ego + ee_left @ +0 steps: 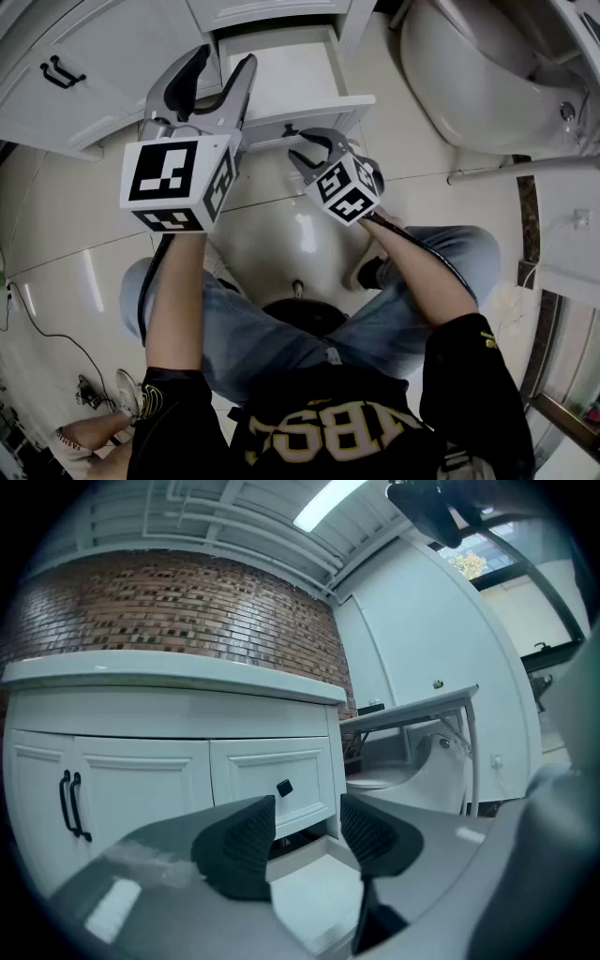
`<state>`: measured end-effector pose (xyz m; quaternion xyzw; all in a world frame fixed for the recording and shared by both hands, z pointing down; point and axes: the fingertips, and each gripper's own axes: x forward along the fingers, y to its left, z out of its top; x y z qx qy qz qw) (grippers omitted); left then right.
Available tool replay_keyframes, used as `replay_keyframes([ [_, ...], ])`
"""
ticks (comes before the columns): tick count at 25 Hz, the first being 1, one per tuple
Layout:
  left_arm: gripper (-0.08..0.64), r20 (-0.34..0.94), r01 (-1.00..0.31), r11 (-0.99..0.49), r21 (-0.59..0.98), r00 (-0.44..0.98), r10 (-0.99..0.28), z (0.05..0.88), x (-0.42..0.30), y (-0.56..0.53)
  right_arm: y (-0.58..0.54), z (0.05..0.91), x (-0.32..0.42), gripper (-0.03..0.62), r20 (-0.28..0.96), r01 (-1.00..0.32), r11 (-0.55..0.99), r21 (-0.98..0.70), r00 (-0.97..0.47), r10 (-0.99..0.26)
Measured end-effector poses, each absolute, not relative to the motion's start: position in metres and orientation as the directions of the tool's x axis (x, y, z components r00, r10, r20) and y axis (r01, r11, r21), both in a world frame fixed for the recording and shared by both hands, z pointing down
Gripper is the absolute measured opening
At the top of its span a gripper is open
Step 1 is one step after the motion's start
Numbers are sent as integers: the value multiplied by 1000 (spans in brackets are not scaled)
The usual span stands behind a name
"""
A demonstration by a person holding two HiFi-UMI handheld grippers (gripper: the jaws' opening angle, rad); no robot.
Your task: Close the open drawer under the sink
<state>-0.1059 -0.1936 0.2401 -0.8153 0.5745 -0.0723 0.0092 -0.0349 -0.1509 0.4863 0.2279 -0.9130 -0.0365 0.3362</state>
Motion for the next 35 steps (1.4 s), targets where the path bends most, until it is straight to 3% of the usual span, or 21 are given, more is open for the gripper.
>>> replay_keyframes([
  [2,227,109,-939,-329,-99,318,-942,240,-114,-200,-170,487,-30,139,573,-531,832,161,-636,-517],
  [3,225,108,-941,-323,-100,313,-944,240,-118,-203,-180,486,-27,63,565,-586,800,131,-619,-546],
  [4,221,106,-943,-318,-100,307,-946,240,-122,-207,-189,486,-25,48,560,-627,772,100,-606,-565],
  [17,218,158,-980,-183,-77,169,-973,258,-193,-252,-360,489,-57,36,476,-798,589,-129,-571,-669],
  [23,218,200,-979,-200,-47,187,-962,271,-202,-261,-401,484,-65,37,470,-806,577,-132,-563,-679],
  [28,210,192,-972,-223,-80,204,-960,268,-196,-253,-382,466,-77,43,349,-677,607,-417,-736,-581],
  [35,209,152,-964,-257,-69,244,-958,254,-169,-230,-322,362,-59,43,239,-658,737,-154,-749,-618],
])
